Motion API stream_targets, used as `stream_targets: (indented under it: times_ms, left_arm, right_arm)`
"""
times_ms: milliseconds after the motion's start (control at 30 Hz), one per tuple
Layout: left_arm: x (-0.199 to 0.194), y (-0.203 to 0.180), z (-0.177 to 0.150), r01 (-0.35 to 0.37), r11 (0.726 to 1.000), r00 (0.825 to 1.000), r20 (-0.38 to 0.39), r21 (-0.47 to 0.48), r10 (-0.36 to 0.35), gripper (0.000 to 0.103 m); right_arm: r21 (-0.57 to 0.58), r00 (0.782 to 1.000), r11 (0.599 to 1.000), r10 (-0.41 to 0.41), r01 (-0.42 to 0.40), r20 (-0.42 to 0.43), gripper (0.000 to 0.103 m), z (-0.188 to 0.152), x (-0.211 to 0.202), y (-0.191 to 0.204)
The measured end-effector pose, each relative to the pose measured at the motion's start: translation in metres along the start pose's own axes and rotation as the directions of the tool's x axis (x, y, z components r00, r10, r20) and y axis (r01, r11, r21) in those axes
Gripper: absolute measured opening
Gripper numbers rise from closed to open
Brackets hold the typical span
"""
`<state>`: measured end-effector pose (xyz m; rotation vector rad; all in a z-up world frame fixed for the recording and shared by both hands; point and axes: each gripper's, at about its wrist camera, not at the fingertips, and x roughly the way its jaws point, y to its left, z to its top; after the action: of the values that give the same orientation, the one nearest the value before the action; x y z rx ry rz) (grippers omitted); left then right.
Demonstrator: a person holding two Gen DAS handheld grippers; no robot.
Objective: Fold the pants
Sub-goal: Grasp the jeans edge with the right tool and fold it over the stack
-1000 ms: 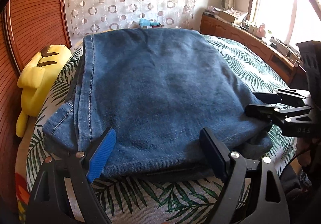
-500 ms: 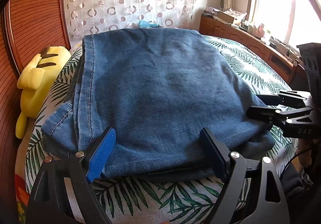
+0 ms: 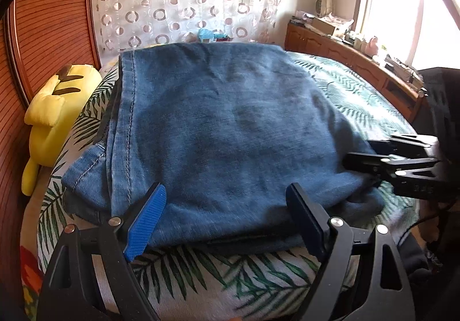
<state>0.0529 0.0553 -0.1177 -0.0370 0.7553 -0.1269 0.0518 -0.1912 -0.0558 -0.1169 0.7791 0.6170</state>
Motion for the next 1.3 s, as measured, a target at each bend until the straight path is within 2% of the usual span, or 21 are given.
stream_targets:
  times_ms: [67, 133, 233, 533, 800, 1300]
  left_arm:
    - [-0.003, -0.002, -0.001, 0.007, 1.0, 1.0, 0.005, 0.008, -0.008, 0.086]
    - [0.001, -0.002, -0.004, -0.001, 1.0, 1.0, -0.008, 0.018, 0.001, 0.086]
    - [0.006, -0.001, -0.007, -0.013, 1.0, 1.0, -0.013, 0.025, 0.013, 0.086]
    - [0.006, 0.0, -0.009, -0.015, 1.0, 1.0, -0.002, 0.024, 0.015, 0.086]
    - [-0.01, 0.005, -0.005, -0.001, 1.0, 1.0, 0.012, -0.022, 0.001, 0.086]
    - [-0.073, 0.022, 0.015, -0.041, 0.998, 0.989, 0.14, -0.039, 0.046, 0.086]
  right_arm:
    - [-0.009, 1.0, 1.0, 0.003, -0.003, 0.005, 0.035, 0.001, 0.001, 0.001]
    - [-0.007, 1.0, 1.0, 0.027, -0.027, 0.015, 0.024, 0.001, 0.0, 0.0]
    - [0.008, 0.997, 0.998, 0.069, -0.07, 0.039, 0.019, 0.003, -0.005, -0.003]
    - [-0.023, 0.98, 0.99, 0.141, -0.139, 0.142, 0.015, 0.014, -0.035, 0.001]
    - [-0.067, 0.975, 0.987, 0.154, -0.145, 0.16, 0.014, 0.025, -0.04, 0.013]
    - [-0.156, 0.957, 0.967, 0.228, -0.201, 0.182, 0.013, 0.055, -0.025, 0.045]
